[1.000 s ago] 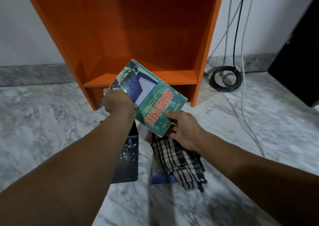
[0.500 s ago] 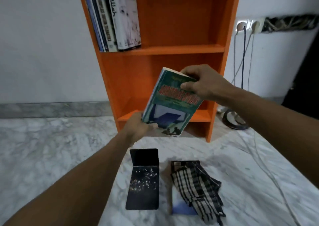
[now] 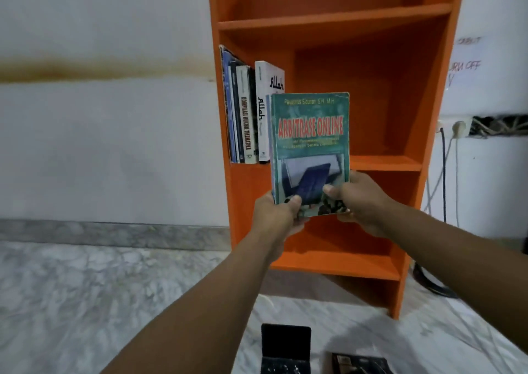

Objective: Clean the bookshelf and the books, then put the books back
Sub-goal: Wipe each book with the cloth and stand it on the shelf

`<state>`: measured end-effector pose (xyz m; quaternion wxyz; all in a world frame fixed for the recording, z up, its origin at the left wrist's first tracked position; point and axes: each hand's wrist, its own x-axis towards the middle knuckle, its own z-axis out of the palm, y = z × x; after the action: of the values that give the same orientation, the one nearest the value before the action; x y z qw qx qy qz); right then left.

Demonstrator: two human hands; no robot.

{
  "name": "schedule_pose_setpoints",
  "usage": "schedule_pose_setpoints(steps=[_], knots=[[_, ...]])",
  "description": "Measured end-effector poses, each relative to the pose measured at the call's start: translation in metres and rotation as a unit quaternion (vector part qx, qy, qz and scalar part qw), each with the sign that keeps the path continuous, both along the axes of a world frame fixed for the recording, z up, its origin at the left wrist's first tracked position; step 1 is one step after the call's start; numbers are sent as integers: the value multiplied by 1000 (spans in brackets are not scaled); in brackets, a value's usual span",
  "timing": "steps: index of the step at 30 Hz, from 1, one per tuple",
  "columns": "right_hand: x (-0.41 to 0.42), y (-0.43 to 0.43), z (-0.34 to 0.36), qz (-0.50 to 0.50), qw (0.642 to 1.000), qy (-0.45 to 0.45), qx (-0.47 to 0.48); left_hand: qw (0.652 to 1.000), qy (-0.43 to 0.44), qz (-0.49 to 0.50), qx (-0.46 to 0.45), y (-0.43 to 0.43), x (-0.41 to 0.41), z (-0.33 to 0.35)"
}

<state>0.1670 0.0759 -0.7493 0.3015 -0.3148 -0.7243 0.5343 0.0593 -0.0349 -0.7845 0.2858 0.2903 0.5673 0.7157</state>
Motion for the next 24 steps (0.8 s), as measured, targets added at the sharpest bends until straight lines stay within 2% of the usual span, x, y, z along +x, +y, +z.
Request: schedule_pose_setpoints(steps=[3, 5, 8, 11, 14, 18, 24], knots=[[-24, -4, 20, -29, 998, 56, -21, 998, 44, -9, -36, -7, -21, 27], [-39, -5, 31, -52, 997, 63, -9, 990, 110, 13, -83, -9, -30, 38], [-56, 5, 46, -77, 995, 44, 34, 962, 235, 78, -116, 0, -42, 52], [-64, 21, 59, -80, 994, 10, 80, 934, 292, 151, -141, 11, -45, 62], [-70, 42, 64, -90, 988, -32, 125, 909, 343, 182, -149, 19, -47, 69], [-85, 76, 77, -90, 985, -43, 142, 892, 385, 197, -128, 35, -51, 78], [-110, 121, 94, -22, 994, 9, 104, 856, 395, 289, -165, 81, -59, 84]])
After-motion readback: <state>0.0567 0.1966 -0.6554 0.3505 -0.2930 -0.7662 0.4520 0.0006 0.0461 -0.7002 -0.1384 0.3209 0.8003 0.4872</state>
